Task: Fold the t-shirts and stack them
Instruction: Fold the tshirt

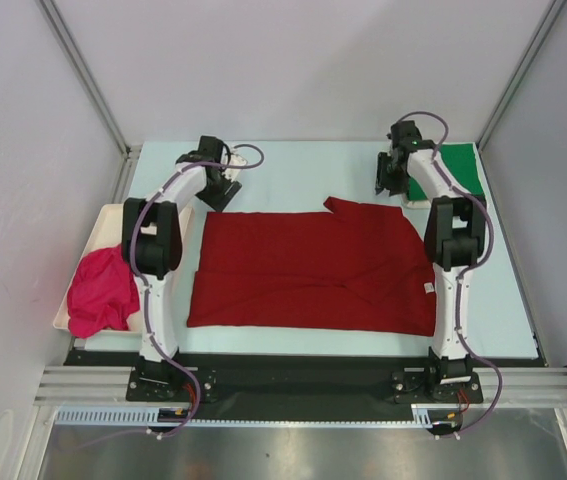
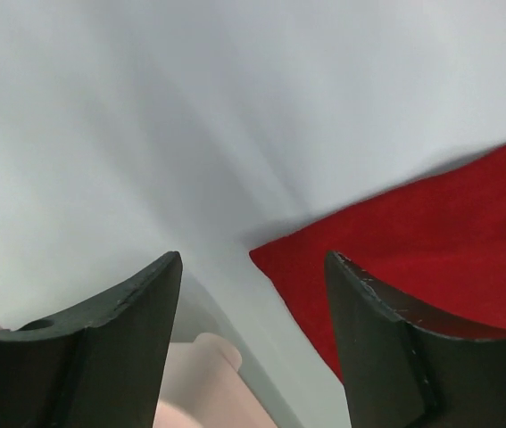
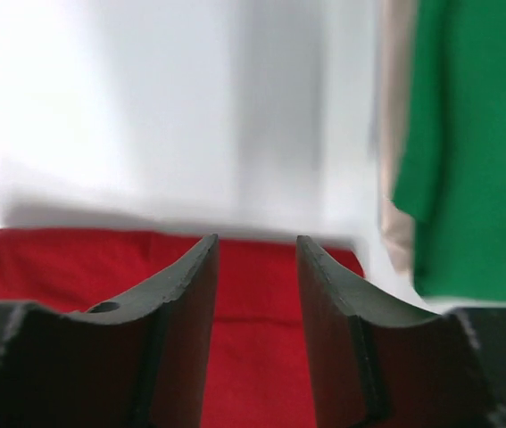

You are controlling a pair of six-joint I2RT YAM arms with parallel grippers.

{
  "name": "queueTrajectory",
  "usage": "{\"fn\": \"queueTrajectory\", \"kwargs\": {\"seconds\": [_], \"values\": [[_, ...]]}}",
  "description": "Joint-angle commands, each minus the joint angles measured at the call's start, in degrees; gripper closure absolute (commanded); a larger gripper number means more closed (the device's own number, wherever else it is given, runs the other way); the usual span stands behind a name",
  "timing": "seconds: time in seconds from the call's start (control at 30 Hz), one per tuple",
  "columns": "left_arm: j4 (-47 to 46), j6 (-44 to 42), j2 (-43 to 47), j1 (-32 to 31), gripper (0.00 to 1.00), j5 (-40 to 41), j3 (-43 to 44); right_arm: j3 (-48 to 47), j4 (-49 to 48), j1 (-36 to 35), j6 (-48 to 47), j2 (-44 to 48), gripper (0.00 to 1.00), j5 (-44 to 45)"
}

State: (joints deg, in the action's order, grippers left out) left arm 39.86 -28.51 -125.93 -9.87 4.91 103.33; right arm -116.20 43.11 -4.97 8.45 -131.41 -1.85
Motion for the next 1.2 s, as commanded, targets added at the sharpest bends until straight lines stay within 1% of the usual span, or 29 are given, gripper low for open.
{"fn": "queueTrajectory", "kwargs": {"seconds": [0.0, 0.2, 0.27, 0.33, 0.4, 0.43, 0.47, 0.53, 0.57, 0.6, 0.7, 0.73, 0.77, 0.8, 0.83, 0.87, 0.9, 0.97, 1.07, 1.1, 1.13, 1.17], "values": [[3.03, 1.53, -1.95, 1.25, 0.29, 0.72, 3.72, -5.78, 7.33, -0.47, -2.73, -4.27, 0.53, 4.3], [3.74, 0.3, -4.94, 1.78, 0.28, -1.04, 3.37, -5.17, 8.74, -0.74, -4.05, -6.48, 0.45, 6.77], [5.05, -0.14, -5.47, 1.78, 0.3, -4.36, 3.54, -5.26, 9.18, -0.74, -4.41, -7.36, 0.43, 6.68], [7.6, -0.31, -5.12, 1.78, 0.32, -9.36, 3.02, -4.65, 9.8, -0.83, -4.49, -7.72, 0.44, 6.59], [9.09, -0.67, -4.68, 1.78, 0.36, -11.49, 1.54, -3.69, 9.45, -0.83, -4.67, -7.54, 0.45, 5.98], [9.53, -0.93, -4.68, 1.78, 0.41, -12.72, 1.09, -3.33, 9.27, -0.83, -4.67, -7.37, 0.5, 5.54], [10.06, -1.28, -4.68, 1.78, 0.57, -13.08, 0.74, -2.98, 9.27, -0.83, -4.32, -7.1, 0.55, 5.28], [11.99, -1.98, -4.68, 1.78, 0.72, -15.17, 0.3, -2.72, 9.44, -0.83, -3.88, -6.32, 0.69, 3.87], [12.52, -2.16, -4.24, 1.78, 0.86, -16.06, -0.31, -2.19, 9.1, -0.83, -3.53, -5.0, 0.73, 3.26], [12.87, -2.51, -2.58, 1.78, 0.98, -17.2, -0.76, -1.84, 8.75, -0.83, -3.44, -4.03, 0.8, 2.3], [10.08, -2.6, 1.81, 1.78, 1.0, -19.41, -4.18, -0.26, 7.95, -0.92, -2.82, 0.27, 0.92, 0.09], [8.67, -2.43, 5.83, 1.78, 1.0, -19.23, -5.23, 0.62, 7.69, -0.83, -2.47, 1.59, 1.0, 0.26], [7.35, -2.25, 7.78, 1.78, 1.0, -18.45, -6.29, 1.58, 6.64, -0.83, -2.12, 3.25, 1.0, 0.44], [4.21, -2.25, 10.33, 1.78, 1.0, -18.18, -8.65, 4.73, 5.68, -0.83, -1.6, 6.92, 1.0, 0.7], [2.79, -2.34, 14.53, 1.78, 1.0, -17.74, -9.98, 6.41, 4.8, -0.83, -1.33, 9.22, 1.0, 0.88], [1.38, -2.6, 16.92, 1.78, 1.0, -17.48, -11.47, 8.25, 2.96, -0.83, -1.07, 11.42, 1.0, 1.05], [-1.07, -2.95, 18.86, 1.78, 1.0, -16.87, -14.62, 10.53, 2.16, -0.74, -0.54, 15.71, 1.0, 1.23], [-3.11, -4.35, 24.29, 1.78, 1.0, -16.25, -17.8, 16.51, 0.4, -0.74, -0.19, 19.42, 1.0, 1.32], [-6.71, -6.73, 29.93, 1.69, 1.0, -14.49, -25.43, 25.13, -1.18, -0.83, 0.87, 26.89, 1.0, 1.76], [-6.98, -7.17, 31.34, 1.69, 1.0, -13.96, -26.85, 27.15, -1.45, -0.83, 1.04, 28.65, 1.0, 1.76], [-7.07, -8.48, 32.4, 1.69, 1.0, -14.31, -28.08, 31.52, -1.63, -0.83, 1.65, 32.41, 1.0, 1.76], [-6.9, -9.1, 33.46, 1.69, 1.0, -14.66, -29.31, 33.56, -2.15, -0.92, 2.01, 34.28, 1.0, 3.24]]}}
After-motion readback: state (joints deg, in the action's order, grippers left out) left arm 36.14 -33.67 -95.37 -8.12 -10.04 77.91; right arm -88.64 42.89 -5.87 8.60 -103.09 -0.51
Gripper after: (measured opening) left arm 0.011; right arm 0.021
